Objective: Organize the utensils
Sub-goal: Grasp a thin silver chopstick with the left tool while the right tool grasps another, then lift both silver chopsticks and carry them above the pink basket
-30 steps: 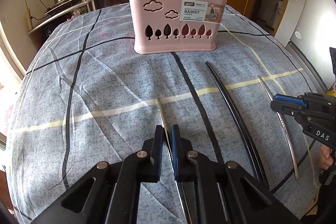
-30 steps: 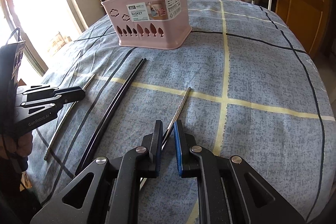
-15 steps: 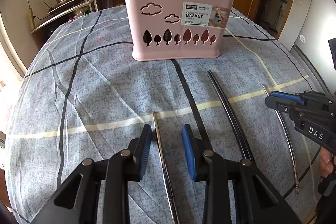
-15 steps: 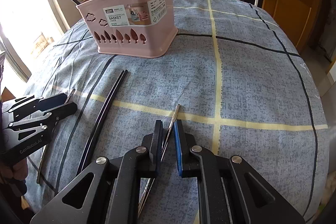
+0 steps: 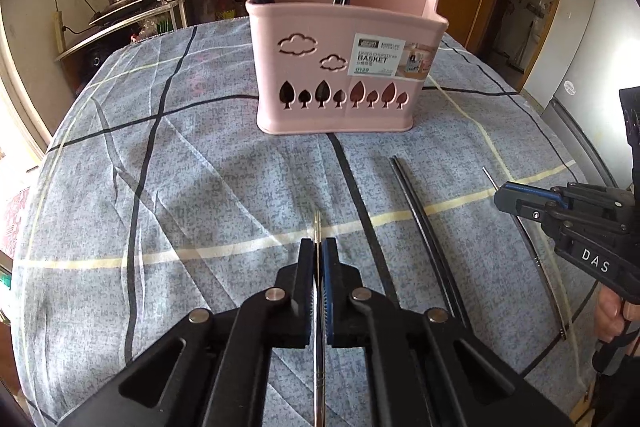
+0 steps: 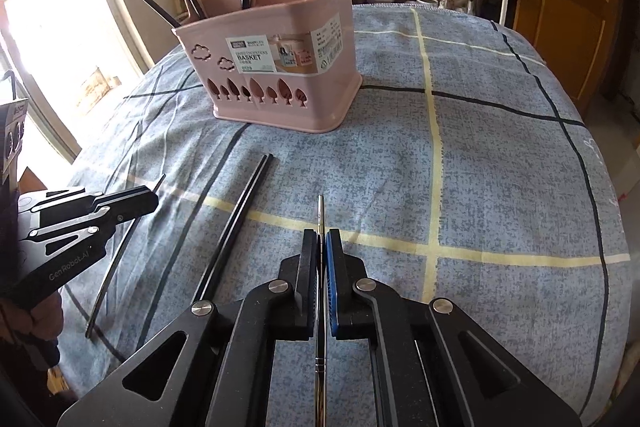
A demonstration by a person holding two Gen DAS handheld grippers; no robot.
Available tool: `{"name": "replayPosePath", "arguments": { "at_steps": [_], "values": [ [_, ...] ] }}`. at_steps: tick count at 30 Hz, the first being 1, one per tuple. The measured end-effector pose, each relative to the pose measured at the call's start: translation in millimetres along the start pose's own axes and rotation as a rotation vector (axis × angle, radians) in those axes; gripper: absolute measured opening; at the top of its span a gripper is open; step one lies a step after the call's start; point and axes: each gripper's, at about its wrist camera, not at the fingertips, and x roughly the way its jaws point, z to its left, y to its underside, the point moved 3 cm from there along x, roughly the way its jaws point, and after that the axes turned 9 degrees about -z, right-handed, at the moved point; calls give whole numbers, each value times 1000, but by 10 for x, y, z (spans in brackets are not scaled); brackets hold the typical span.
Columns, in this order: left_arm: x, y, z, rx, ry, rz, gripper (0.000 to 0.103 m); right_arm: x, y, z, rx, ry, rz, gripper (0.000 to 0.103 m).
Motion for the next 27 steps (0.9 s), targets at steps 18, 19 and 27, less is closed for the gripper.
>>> {"name": "replayPosePath", "arguments": {
  "at_steps": [18, 19, 27],
  "values": [
    [-944, -788, 39, 39, 57, -271, 5, -900, -674, 87, -30, -30, -293, 4],
    [-940, -792, 48, 37, 59, -271, 5, -908, -683, 80, -29, -29, -297, 4],
    [-884, -778, 45, 29, 75, -259, 4, -941, -698, 92, -39, -32, -306, 4]
  ]
}}
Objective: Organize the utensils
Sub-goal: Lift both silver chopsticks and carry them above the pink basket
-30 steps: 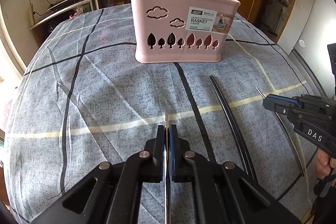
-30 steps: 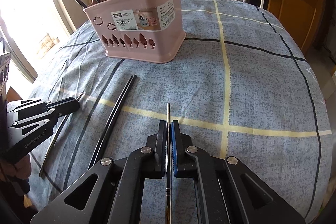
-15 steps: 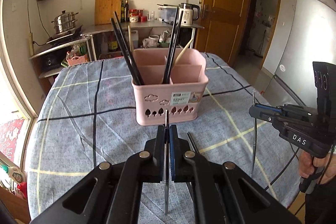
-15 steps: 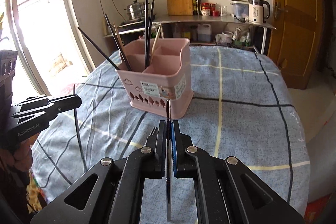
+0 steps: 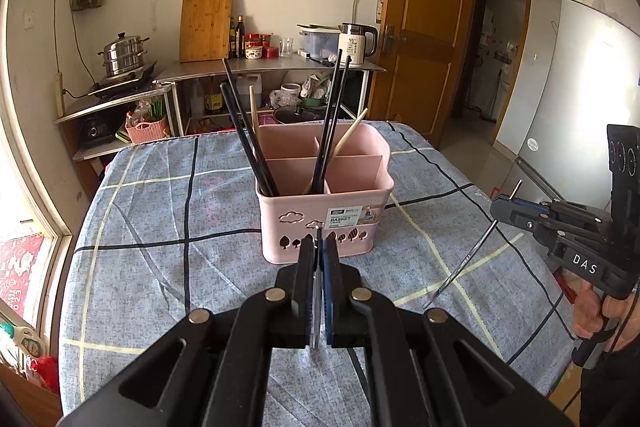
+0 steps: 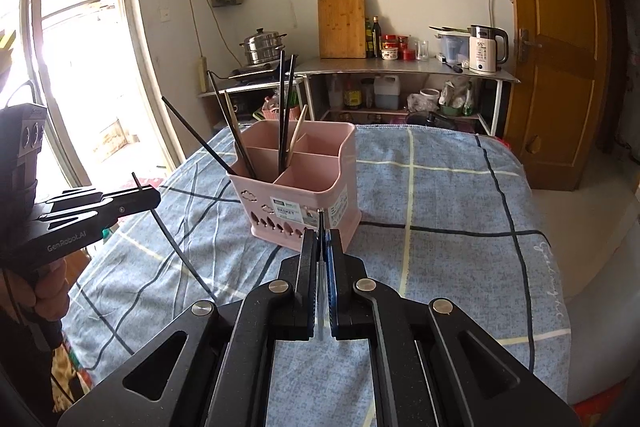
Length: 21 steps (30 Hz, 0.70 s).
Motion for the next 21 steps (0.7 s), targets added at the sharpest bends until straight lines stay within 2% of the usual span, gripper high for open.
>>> {"name": "replayPosePath", "arguments": {
  "at_steps": [11, 21],
  "values": [
    [-99, -116, -8, -3, 36, -9, 4, -34, -106, 83, -15, -31, -19, 4],
    [-152, -660, 93, -18, 58, -81, 4, -6, -537, 254, -43, -59, -99, 4]
  ]
}}
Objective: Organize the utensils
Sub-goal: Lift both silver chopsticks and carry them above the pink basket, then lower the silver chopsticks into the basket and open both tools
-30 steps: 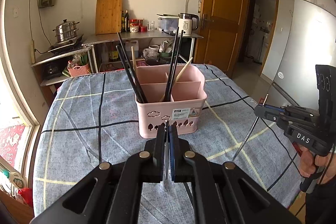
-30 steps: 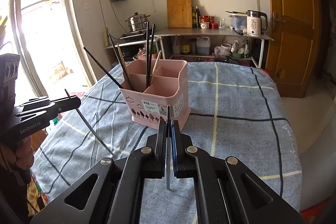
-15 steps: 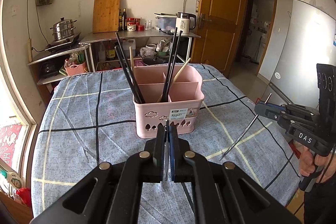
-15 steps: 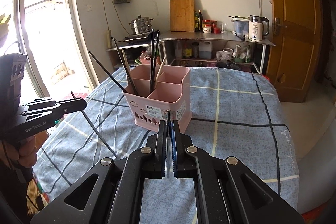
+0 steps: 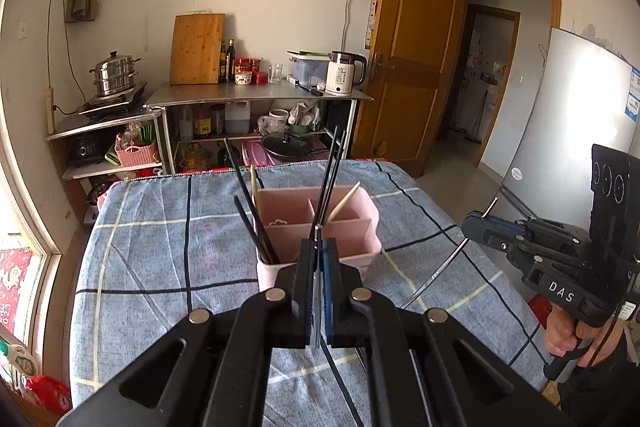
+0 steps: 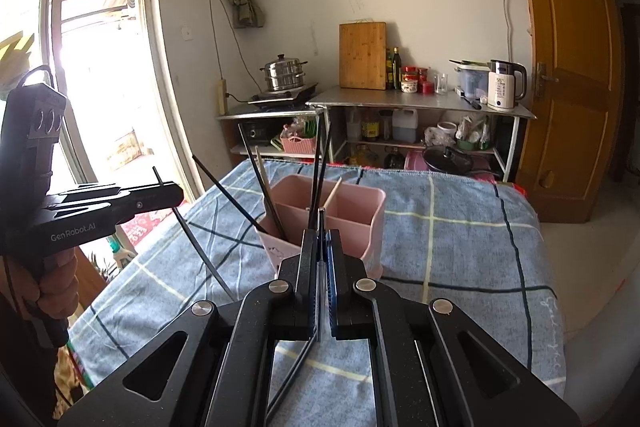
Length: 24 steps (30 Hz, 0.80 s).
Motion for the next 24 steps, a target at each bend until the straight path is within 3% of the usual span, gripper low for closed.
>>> {"name": "replayPosePath", "arguments": {
  "at_steps": [12, 24],
  "values": [
    [205, -648, 203, -6, 4, -85, 4, 352, -542, 177, -14, -29, -89, 4],
    [622, -524, 459, -44, -7, -38, 4, 816, -536, 206, -4, -38, -76, 4]
  ]
}}
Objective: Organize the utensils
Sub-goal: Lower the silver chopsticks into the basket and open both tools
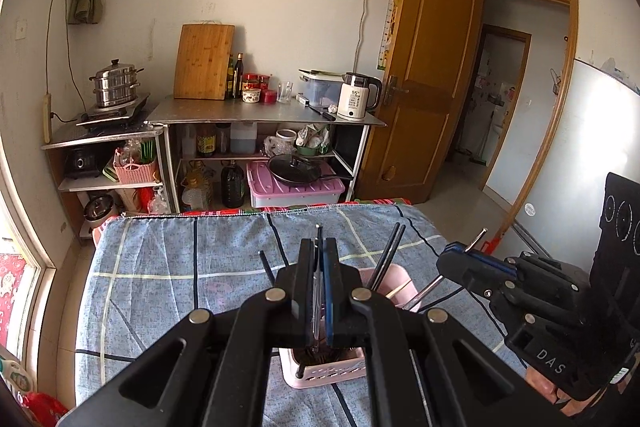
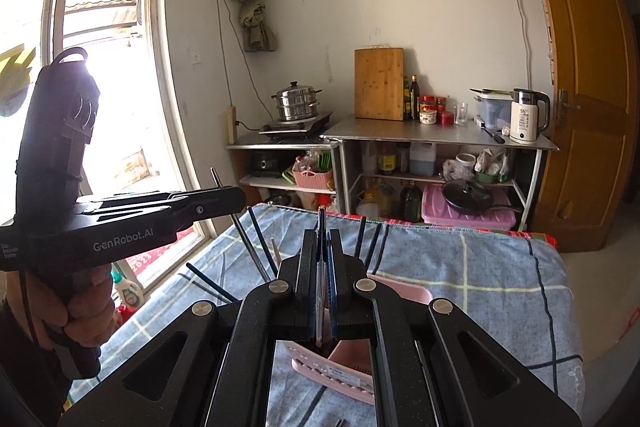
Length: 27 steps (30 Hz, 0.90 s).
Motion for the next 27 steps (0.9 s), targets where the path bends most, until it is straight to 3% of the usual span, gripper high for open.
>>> {"name": "replayPosePath", "arguments": {
  "at_steps": [11, 19, 21, 23, 27],
  "values": [
    [308, 302, 125, -15, -3, 109, 5, 331, 415, -110, 19, 8, 118, 4],
    [353, 391, 134, -8, -10, 131, 6, 432, 599, -152, 23, 8, 187, 4],
    [328, 382, 130, -6, -14, 118, 10, 428, 611, -155, 20, 13, 195, 5],
    [281, 358, 128, -4, -25, 102, 23, 396, 601, -151, 21, 13, 189, 6],
    [151, 297, 147, -7, -49, 65, 25, 284, 536, -152, 23, 14, 168, 9]
  ]
}}
